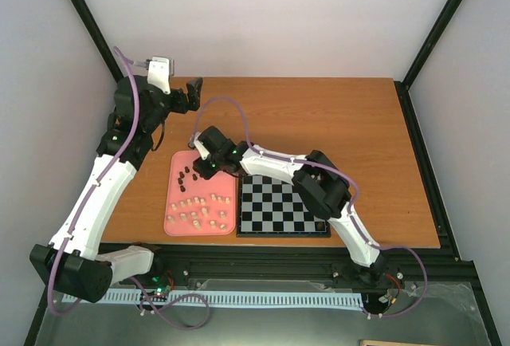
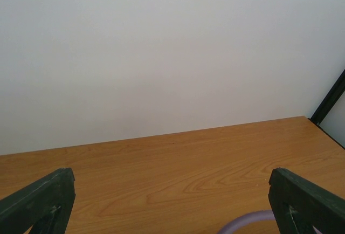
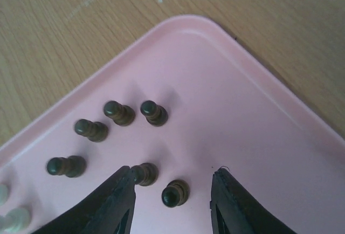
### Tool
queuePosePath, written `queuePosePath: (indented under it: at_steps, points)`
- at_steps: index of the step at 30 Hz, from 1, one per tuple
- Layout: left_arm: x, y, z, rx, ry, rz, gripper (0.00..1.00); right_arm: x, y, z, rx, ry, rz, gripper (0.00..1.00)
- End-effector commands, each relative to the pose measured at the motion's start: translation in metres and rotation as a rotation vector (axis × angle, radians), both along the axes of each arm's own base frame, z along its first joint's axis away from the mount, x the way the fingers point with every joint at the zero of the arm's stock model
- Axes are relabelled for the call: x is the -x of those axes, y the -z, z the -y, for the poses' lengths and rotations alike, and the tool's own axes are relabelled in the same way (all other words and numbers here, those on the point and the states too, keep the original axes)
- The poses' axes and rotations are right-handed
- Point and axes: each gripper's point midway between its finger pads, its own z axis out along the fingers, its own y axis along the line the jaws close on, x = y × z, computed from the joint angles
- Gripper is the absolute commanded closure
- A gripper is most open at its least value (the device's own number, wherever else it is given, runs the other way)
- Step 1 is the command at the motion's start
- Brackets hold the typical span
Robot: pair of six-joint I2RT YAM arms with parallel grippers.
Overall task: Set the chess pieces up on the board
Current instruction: Pick up the chess piece from the storage box.
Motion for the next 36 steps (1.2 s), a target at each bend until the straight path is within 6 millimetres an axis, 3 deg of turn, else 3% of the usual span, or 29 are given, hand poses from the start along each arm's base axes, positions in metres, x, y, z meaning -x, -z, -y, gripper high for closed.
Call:
queuePosePath:
  at_steps: [1,18,26,30,36]
  points:
    - [0.006,-0.013,-0.003,0.013,-0.014,0.038,0.00,0.007,0.021,-0.004,0.055,-0.030,-0.029,0.62]
    - [0.004,-0.010,-0.002,0.010,-0.010,0.033,0.00,0.006,0.040,-0.008,0.091,-0.032,-0.048,0.75]
    - [0.003,-0.010,-0.002,0.009,-0.009,0.033,0.00,0.002,0.039,-0.004,0.110,-0.008,-0.035,0.97]
    - [0.002,-0.009,-0.002,0.008,-0.010,0.031,0.00,-0.003,0.027,0.008,0.115,0.040,0.011,0.97]
    - [0.003,-0.011,-0.002,0.006,-0.013,0.034,0.00,-0.004,-0.022,0.045,0.065,0.146,0.114,0.97]
